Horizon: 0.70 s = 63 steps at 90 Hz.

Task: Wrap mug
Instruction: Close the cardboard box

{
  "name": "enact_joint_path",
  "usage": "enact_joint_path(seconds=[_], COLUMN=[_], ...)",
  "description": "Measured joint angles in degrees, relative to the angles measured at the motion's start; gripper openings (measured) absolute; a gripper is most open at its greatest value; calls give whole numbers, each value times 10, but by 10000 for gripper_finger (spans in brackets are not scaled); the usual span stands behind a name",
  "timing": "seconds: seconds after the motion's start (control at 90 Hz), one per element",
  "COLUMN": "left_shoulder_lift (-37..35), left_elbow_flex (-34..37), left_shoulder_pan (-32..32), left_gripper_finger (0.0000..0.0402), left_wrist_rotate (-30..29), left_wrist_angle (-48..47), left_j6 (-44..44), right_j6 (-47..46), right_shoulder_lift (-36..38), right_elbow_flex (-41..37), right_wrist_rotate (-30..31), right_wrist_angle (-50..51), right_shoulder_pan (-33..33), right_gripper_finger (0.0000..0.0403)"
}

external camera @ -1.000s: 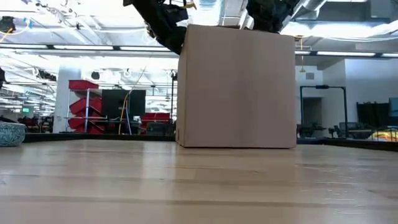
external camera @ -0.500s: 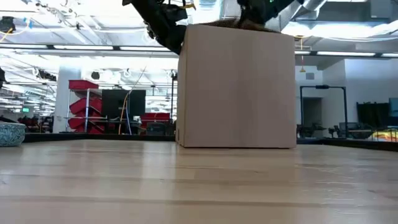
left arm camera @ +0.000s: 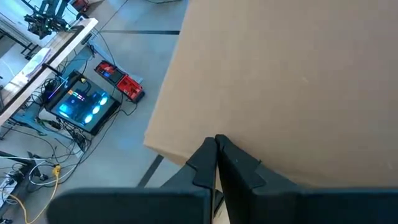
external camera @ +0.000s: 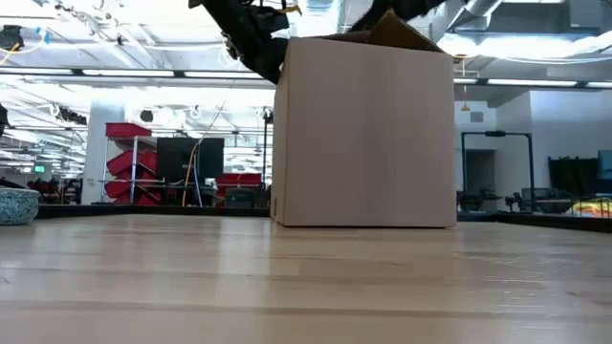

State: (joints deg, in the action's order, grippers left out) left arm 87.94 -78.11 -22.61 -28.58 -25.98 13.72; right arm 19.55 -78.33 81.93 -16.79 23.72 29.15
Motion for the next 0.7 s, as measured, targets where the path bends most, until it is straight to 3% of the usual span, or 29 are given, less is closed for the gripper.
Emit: enact_joint_path(seconds=[0.111, 0.289, 0.478, 0.7], left_shoulder_lift=[0, 0, 0, -14], left_elbow_flex=[0, 0, 0, -10], left_shoulder_pan=[0, 0, 0, 7], left_gripper_finger=[0, 0, 0, 0], left_wrist_rotate=[0, 0, -1, -1], left_wrist_angle=[0, 0, 0, 7], left_j6=[0, -1, -1, 33], right_j6=[5, 4, 5, 24], right_shoulder_lift=[4, -20, -84, -159], right_elbow_flex=[1, 2, 2, 2], right_wrist_rotate=[-23, -206, -327, -345], right_wrist_angle=[0, -5, -10, -24], right_shoulder_pan=[18, 85, 122, 105], right_gripper_finger=[4, 1, 1, 1])
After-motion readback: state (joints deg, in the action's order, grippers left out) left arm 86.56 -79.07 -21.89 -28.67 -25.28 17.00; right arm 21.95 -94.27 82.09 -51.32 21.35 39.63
